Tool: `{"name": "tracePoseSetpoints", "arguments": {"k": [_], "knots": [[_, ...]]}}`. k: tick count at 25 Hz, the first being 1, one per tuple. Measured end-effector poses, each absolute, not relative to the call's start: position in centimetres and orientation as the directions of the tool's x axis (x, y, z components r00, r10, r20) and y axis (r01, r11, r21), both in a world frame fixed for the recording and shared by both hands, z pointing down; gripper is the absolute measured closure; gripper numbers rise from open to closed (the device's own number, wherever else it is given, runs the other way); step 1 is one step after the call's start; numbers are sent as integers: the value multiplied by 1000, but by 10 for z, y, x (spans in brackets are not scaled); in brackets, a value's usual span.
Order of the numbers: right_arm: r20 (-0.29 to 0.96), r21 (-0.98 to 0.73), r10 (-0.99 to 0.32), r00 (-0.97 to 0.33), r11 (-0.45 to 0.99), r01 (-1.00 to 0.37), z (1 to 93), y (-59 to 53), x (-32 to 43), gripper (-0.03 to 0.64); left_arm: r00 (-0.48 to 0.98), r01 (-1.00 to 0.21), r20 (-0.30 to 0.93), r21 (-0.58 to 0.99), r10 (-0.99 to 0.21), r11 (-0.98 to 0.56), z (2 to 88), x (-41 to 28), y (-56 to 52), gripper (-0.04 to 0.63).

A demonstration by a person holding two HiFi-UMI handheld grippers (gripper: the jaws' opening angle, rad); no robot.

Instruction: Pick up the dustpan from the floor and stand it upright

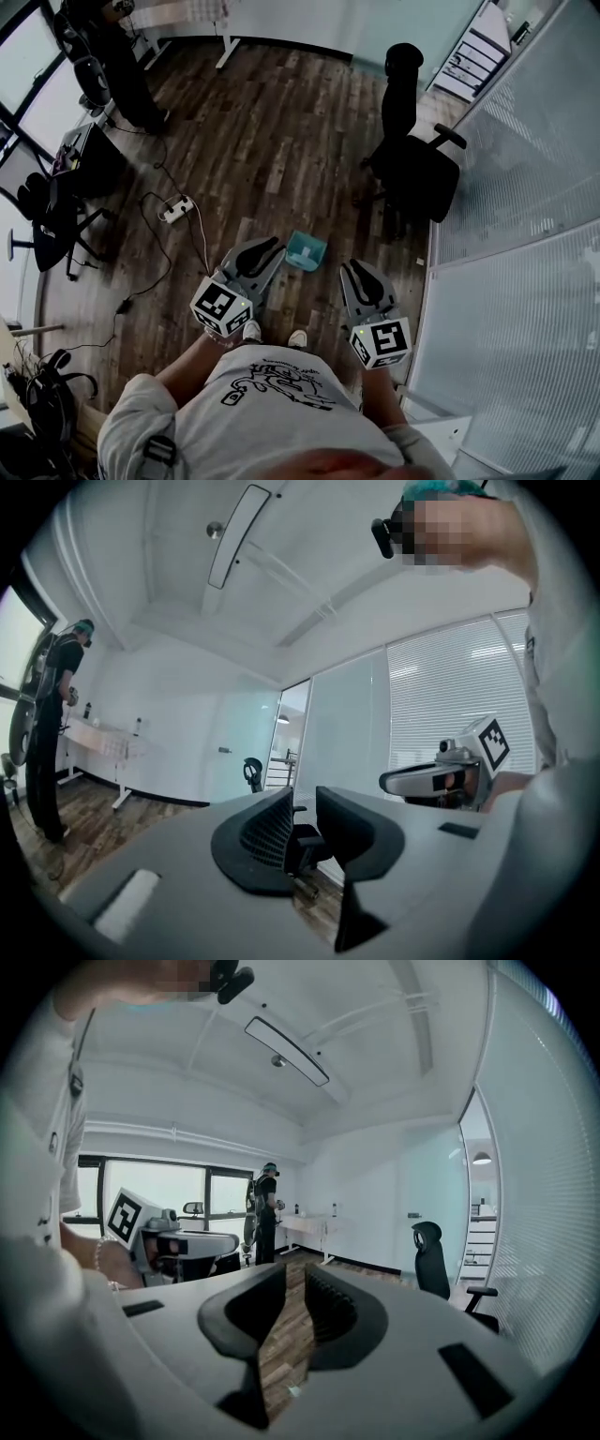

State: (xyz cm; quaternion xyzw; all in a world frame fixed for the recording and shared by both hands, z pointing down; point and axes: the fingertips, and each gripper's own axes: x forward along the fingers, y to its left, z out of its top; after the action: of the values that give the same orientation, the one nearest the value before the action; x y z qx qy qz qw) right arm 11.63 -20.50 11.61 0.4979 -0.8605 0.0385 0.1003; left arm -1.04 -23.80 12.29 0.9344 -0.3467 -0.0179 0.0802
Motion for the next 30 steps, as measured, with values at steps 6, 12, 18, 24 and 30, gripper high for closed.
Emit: {"name": "tracePoseSetpoints", "arguments": {"k": [6, 12, 18, 24, 30], "knots": [[172, 65, -876, -451, 467, -882, 84, -193, 118, 561, 721, -689, -2, 112, -693, -716, 94, -20, -227, 523], [143, 75, -892, -429, 442, -894, 67, -178, 118, 563, 682, -728, -9, 87, -731, -680, 79, -26, -212, 523], [139, 74, -894, -427, 439, -895, 65, -166, 115, 565, 691, -718, -16, 95, -723, -689, 81, -24, -200, 523], [141, 87, -893, -428, 441, -893, 64, -163, 112, 568, 704, -707, -10, 94, -710, -701, 82, -20, -193, 523], [136, 96, -891, -432, 446, -890, 59, -160, 108, 569, 707, -703, -11, 93, -707, -705, 81, -24, -190, 523]]}}
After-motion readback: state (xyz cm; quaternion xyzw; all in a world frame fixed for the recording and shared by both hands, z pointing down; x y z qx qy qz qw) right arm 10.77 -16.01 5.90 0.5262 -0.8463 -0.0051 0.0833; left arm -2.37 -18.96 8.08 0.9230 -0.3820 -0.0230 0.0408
